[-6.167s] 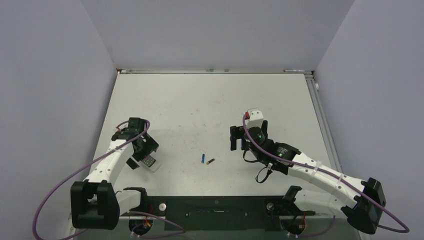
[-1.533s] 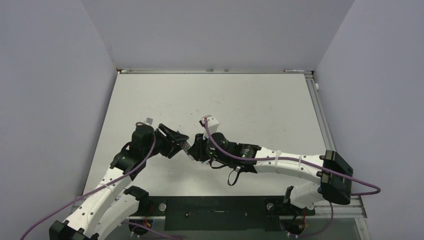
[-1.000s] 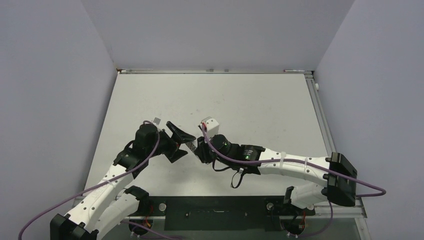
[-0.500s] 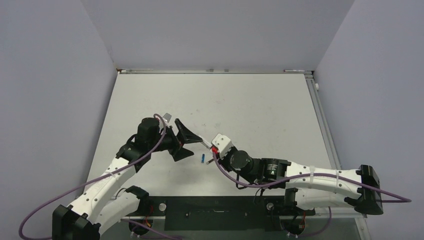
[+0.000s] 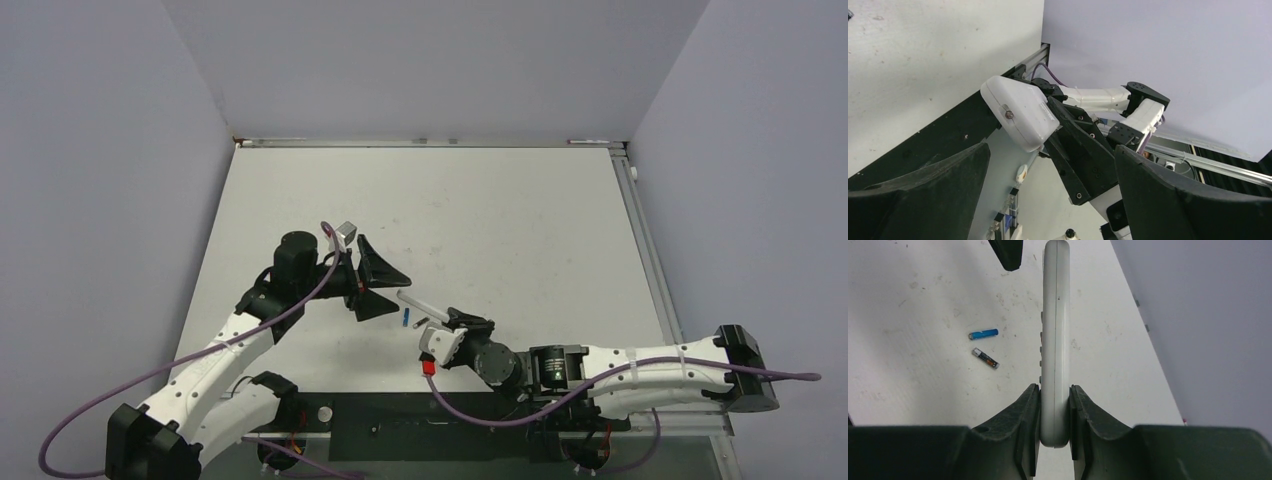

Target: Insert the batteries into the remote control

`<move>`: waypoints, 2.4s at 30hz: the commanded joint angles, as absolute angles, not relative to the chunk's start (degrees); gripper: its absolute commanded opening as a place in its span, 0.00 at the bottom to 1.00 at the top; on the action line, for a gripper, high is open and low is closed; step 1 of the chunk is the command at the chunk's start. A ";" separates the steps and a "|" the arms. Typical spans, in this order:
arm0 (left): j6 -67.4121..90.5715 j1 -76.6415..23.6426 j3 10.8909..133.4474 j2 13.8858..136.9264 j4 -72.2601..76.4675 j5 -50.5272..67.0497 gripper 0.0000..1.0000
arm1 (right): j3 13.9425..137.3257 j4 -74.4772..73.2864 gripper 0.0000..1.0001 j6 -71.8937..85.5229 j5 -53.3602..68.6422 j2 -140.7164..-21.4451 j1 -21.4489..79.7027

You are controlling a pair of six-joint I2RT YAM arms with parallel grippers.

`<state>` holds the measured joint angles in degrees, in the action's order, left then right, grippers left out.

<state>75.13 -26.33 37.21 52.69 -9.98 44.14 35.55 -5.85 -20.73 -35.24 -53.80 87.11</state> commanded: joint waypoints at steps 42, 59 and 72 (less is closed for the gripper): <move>83.85 -29.00 29.31 51.23 11.46 51.65 0.00 | 26.80 24.31 0.09 -61.85 -44.74 -57.83 95.98; 76.51 -28.13 28.53 47.77 11.13 44.02 0.00 | 33.07 4.52 0.55 -35.46 -42.70 -48.73 96.06; 66.99 -19.05 27.76 46.37 7.88 44.80 0.00 | 44.27 -13.21 0.75 0.45 -43.03 -46.77 86.62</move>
